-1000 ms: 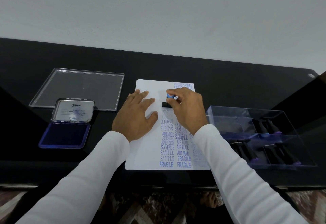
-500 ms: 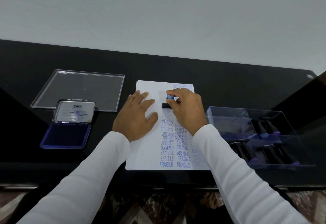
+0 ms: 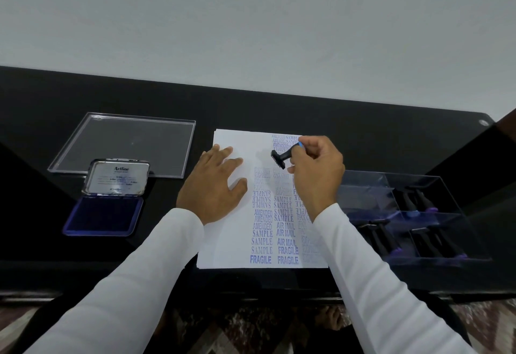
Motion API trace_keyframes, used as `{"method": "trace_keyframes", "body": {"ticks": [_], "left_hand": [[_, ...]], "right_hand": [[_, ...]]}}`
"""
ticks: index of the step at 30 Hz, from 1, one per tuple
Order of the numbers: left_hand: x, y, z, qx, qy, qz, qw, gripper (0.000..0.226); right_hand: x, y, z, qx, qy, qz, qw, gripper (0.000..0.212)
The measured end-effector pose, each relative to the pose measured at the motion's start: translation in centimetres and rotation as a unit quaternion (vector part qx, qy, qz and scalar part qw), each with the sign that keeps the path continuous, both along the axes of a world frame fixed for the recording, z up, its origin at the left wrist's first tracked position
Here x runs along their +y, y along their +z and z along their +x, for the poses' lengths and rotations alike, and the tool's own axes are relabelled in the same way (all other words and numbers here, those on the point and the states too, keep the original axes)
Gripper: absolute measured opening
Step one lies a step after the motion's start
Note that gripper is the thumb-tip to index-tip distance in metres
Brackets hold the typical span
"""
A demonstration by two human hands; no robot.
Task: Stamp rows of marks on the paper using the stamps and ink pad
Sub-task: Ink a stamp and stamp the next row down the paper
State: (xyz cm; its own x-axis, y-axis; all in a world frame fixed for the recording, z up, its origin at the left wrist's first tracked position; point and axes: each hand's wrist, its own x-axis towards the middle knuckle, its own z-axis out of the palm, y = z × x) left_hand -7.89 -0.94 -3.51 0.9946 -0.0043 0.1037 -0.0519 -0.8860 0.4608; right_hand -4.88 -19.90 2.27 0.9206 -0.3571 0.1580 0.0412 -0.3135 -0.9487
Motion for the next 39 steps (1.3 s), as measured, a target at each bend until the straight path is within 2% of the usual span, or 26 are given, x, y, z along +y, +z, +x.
{"method": "trace_keyframes", "body": {"ticks": [7,39], "left_hand": [[0.03,0.16,-0.01,-0.012,-0.006,0.002,1.0,0.053],[-0.02,0.07,0.05,-0.003,0.0,0.008,1.0,0.054]], "right_hand": [[-0.17,-0.41,0.17,0.024,-0.03,0.047,0.998,0.01],[-0.37,-0.31,-0.14,0.021,-0.035,0.079,0.996,0.007]]}}
